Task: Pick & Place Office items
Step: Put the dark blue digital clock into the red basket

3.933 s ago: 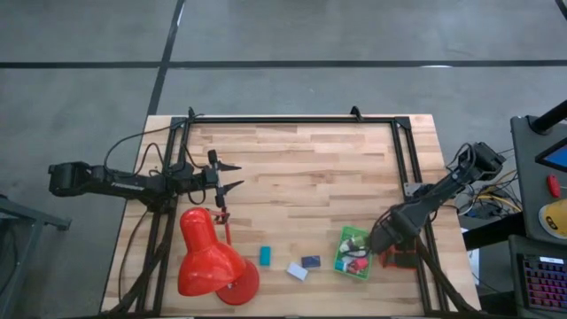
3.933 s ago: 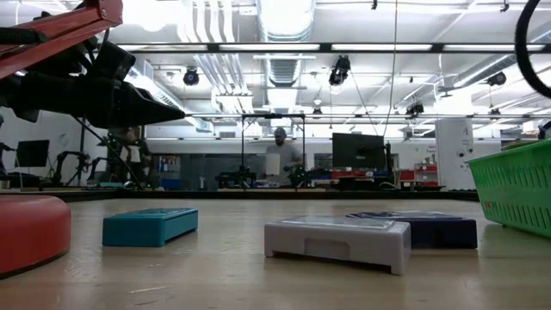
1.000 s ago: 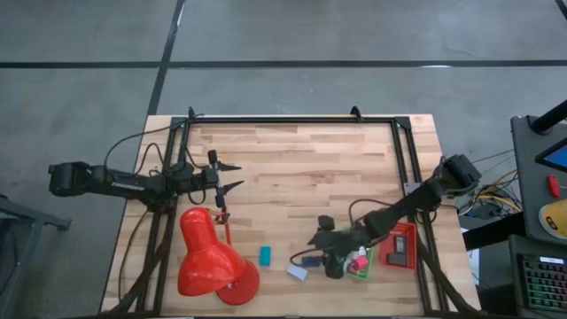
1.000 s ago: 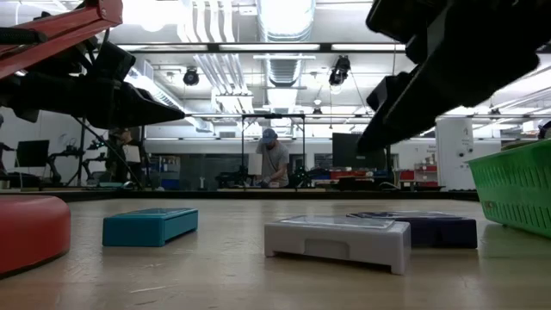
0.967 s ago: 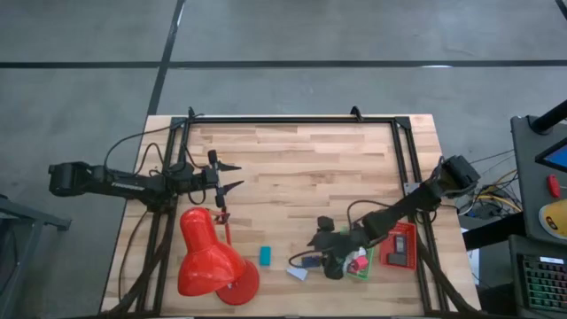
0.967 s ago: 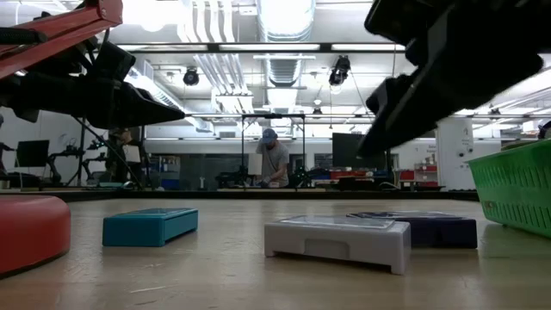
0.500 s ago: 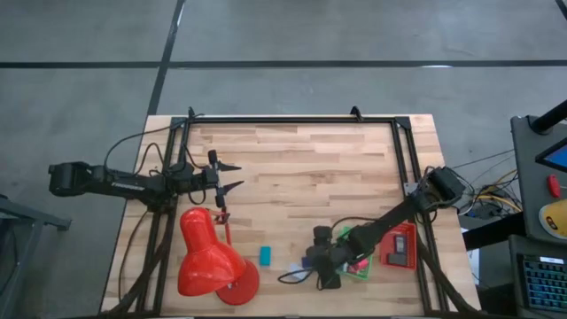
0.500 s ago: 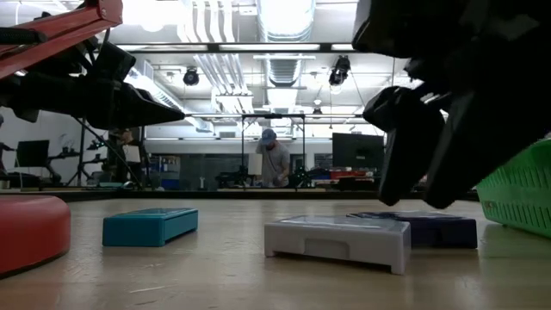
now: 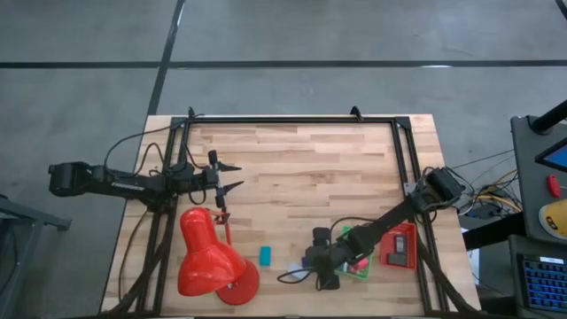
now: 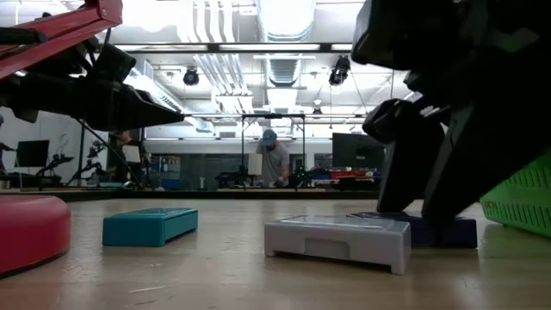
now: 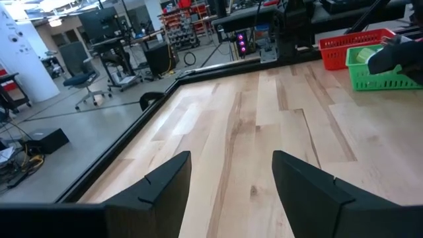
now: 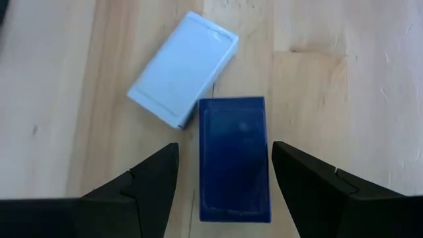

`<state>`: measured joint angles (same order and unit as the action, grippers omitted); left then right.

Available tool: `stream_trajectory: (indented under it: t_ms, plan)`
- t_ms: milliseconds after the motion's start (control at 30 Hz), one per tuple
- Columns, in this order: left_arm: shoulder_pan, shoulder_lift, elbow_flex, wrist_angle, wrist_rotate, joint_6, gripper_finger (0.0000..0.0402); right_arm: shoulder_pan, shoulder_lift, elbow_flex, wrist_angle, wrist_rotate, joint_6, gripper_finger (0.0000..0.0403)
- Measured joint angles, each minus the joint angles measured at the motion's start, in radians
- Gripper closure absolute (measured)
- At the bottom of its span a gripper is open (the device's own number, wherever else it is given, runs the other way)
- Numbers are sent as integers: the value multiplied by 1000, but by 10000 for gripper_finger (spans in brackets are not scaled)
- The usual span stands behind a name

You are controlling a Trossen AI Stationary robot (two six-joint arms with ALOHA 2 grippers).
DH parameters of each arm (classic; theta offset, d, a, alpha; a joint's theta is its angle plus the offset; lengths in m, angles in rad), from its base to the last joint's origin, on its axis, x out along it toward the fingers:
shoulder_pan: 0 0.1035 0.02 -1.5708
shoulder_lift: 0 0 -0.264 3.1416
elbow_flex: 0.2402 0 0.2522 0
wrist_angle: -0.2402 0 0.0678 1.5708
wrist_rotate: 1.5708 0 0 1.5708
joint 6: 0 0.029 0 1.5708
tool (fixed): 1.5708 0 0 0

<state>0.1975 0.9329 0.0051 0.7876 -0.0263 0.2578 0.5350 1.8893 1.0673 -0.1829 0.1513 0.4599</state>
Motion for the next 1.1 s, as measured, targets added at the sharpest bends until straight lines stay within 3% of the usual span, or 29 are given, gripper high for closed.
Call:
stream_trajectory:
  t_ms: [533, 867, 1100]
  plan:
    - [0, 0, 0, -4, 0, 0, 184, -6, 12, -24, 10, -2, -6, 168]
    - [0, 0, 0, -4, 0, 0, 184, -11, 35, -5, 7, -8, -56, 199]
    - [0, 0, 0, -4, 0, 0, 184, -13, 34, -1, 3, -10, -68, 244]
